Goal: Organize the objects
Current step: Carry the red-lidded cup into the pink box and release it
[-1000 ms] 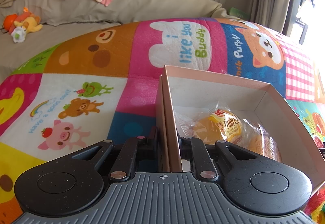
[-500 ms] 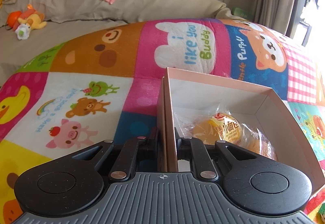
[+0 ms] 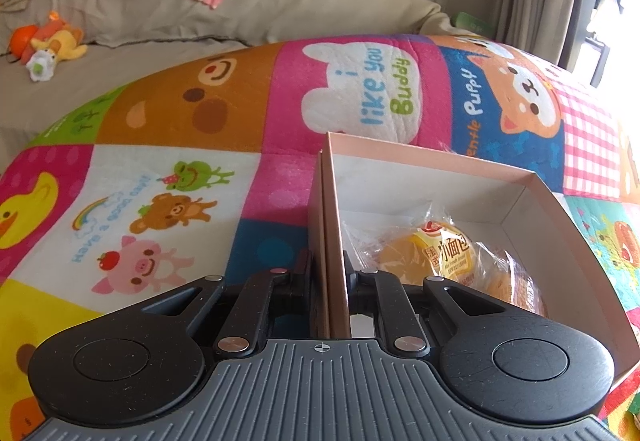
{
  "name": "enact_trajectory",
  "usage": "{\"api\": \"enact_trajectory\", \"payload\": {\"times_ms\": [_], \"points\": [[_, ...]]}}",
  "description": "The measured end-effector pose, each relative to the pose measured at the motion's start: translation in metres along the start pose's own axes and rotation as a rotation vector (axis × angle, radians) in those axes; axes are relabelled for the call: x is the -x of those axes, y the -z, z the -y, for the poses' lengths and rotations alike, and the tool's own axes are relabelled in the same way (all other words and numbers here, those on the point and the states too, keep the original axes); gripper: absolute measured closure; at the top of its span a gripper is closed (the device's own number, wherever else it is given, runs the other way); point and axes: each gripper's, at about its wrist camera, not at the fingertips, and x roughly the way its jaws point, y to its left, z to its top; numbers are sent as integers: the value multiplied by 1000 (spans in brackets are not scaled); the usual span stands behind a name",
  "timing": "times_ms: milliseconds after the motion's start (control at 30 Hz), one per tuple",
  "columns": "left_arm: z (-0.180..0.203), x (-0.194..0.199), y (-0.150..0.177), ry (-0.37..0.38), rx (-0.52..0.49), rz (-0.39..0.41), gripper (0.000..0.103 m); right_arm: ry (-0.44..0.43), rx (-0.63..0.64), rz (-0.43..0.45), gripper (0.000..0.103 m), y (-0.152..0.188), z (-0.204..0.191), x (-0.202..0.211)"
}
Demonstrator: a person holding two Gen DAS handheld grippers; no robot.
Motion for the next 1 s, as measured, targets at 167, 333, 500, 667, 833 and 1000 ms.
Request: {"api": "enact_trajectory", "payload": {"times_ms": [167, 333, 500, 667, 833, 1000], "points": [[0, -1, 0, 1, 3, 0, 89, -23, -35, 89, 42, -41, -10, -11], [-1, -2, 0, 8, 12, -1, 89, 16, -57, 170, 41, -82, -21, -40], [-2, -2, 0, 16, 16, -1, 89, 59, -111, 153, 34, -103, -15, -77], [-1, -1, 1, 15, 14, 1, 89, 115, -97, 145, 32, -91, -3, -76], [-1, -1, 1, 14, 13, 1, 89, 157, -100, 131, 31, -82, 10, -72], [-1, -1, 1, 13, 13, 2, 89, 199, -88, 126, 29, -74, 20, -70]]}}
